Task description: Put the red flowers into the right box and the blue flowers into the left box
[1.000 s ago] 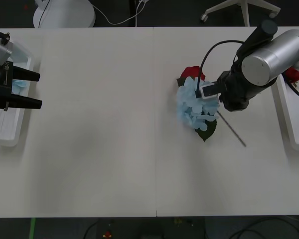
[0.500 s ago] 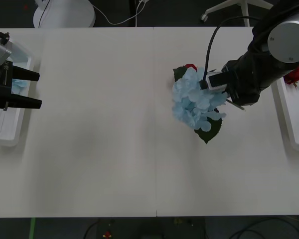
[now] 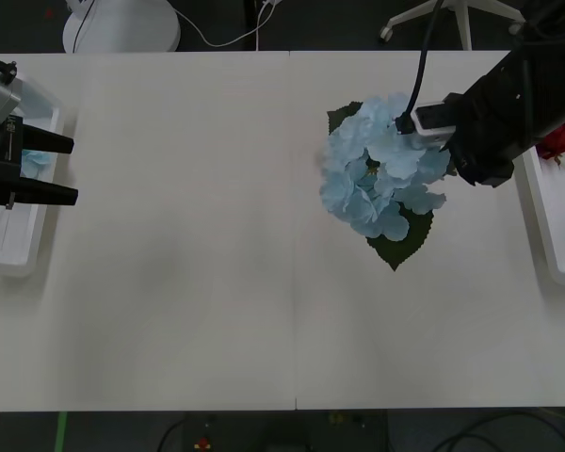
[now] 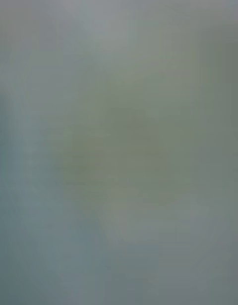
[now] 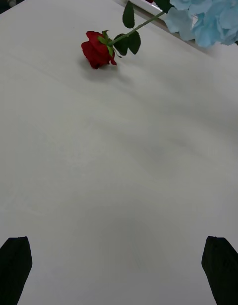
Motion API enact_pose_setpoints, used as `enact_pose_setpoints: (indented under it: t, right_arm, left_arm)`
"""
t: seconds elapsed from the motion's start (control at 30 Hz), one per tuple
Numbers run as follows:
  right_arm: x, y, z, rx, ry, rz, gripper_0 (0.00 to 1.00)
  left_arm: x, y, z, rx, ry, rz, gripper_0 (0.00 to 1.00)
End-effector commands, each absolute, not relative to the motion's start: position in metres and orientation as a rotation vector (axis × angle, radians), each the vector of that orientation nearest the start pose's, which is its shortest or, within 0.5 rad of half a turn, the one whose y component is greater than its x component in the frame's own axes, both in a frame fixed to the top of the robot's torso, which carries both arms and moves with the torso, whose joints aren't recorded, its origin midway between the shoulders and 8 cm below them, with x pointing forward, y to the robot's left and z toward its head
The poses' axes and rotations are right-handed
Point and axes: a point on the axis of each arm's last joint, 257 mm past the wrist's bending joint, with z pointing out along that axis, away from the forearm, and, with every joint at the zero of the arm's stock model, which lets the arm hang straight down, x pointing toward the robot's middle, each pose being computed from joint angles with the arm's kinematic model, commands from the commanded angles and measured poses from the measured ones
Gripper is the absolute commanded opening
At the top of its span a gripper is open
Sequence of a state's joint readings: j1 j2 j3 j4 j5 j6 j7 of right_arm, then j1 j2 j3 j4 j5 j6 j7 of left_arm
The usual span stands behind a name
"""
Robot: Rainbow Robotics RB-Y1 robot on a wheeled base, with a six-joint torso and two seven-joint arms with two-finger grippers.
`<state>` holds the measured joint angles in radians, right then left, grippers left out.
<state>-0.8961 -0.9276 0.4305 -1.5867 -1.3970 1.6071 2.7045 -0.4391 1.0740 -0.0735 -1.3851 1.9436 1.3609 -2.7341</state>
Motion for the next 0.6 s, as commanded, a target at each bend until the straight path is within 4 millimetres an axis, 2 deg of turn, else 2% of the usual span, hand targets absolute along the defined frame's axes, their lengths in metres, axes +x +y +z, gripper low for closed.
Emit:
enact_pose_setpoints:
  t: [0.03,0.17,0.37,0.6]
  right_arm:
    - [0.464,-0.193,-0.070,-2.072,1.633,0.108,0.00]
    - [0.448,-0.184,-0.051,-2.008,1.607,0.295,0.00]
    - [0.437,-0.151,-0.016,-1.822,1.513,0.608,0.00]
    - [0.431,-0.120,0.029,-1.670,1.378,0.781,0.00]
  left_arm:
    - [0.463,0.294,-0.099,1.236,1.862,-0.561,1.00]
    - [0.464,0.295,-0.100,1.236,1.865,-0.552,1.00]
    - [0.465,0.296,-0.101,1.237,1.868,-0.545,1.00]
    - [0.464,0.296,-0.102,1.238,1.869,-0.547,1.00]
